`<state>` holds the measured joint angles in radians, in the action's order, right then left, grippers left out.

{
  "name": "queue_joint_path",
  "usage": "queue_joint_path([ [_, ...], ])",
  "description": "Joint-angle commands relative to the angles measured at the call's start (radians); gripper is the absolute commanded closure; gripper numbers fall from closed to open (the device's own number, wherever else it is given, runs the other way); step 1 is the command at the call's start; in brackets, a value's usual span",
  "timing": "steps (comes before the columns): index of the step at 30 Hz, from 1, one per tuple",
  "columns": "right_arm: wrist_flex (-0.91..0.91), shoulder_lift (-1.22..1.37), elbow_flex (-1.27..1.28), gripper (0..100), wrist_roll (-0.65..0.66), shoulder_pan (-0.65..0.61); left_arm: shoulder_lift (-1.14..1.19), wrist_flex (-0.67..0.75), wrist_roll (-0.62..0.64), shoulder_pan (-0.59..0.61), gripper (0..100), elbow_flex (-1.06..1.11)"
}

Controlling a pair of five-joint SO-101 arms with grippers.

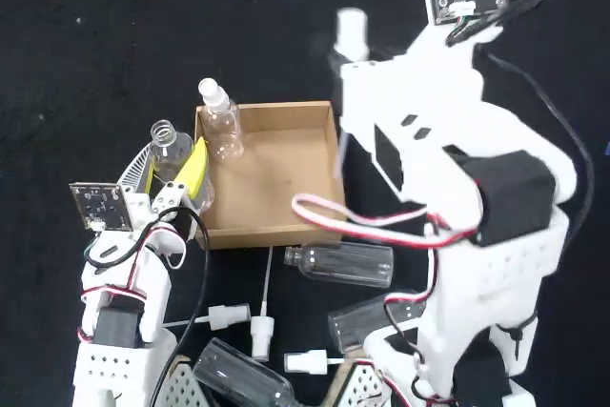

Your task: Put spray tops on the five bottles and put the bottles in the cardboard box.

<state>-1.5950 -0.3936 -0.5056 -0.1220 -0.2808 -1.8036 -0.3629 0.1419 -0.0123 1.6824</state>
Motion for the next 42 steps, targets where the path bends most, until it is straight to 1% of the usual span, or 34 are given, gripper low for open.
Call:
queue_joint_path([
  [1, 0.104, -0.039, -0.076, 98.1, -0.005, -0.092, -0.020, 0.072, 0.000, -0.013, 97, 0.016],
  [4, 0.118, -0.035, -0.077, 98.1, 0.000, -0.092, -0.018, 0.089, 0.000, -0.010, 97, 0.016],
  [6, 0.153, -0.033, -0.074, 98.1, 0.000, -0.071, -0.020, 0.103, 0.000, -0.015, 97, 0.016],
  [10, 0.245, -0.041, -0.082, 98.1, 0.000, -0.035, -0.014, 0.152, 0.000, -0.059, 97, 0.016],
  [14, 0.313, -0.053, -0.076, 98.1, -0.003, -0.038, -0.014, 0.180, -0.003, -0.168, 97, 0.016],
  [19, 0.256, -0.051, -0.061, 98.1, -0.002, -0.035, -0.018, 0.232, 0.000, -0.321, 97, 0.016],
  [21, 0.267, -0.059, -0.035, 98.1, -0.002, -0.034, -0.018, 0.262, -0.003, -0.360, 97, 0.016],
  [30, 0.275, -0.056, -0.021, 98.1, -0.008, -0.048, -0.014, 0.264, -0.008, -0.366, 97, 0.016],
  [33, 0.276, -0.058, -0.021, 98.1, -0.002, -0.123, -0.018, 0.203, -0.002, -0.377, 97, 0.016],
  [35, 0.276, -0.051, -0.021, 98.1, -0.002, -0.163, -0.018, 0.196, -0.002, -0.395, 97, 0.016],
  [38, 0.276, -0.050, -0.019, 98.1, -0.002, -0.183, -0.018, 0.196, -0.002, -0.418, 97, 0.016],
  [42, 0.276, -0.050, -0.019, 98.1, -0.002, -0.184, -0.018, 0.198, -0.002, -0.418, 97, 0.016],
])
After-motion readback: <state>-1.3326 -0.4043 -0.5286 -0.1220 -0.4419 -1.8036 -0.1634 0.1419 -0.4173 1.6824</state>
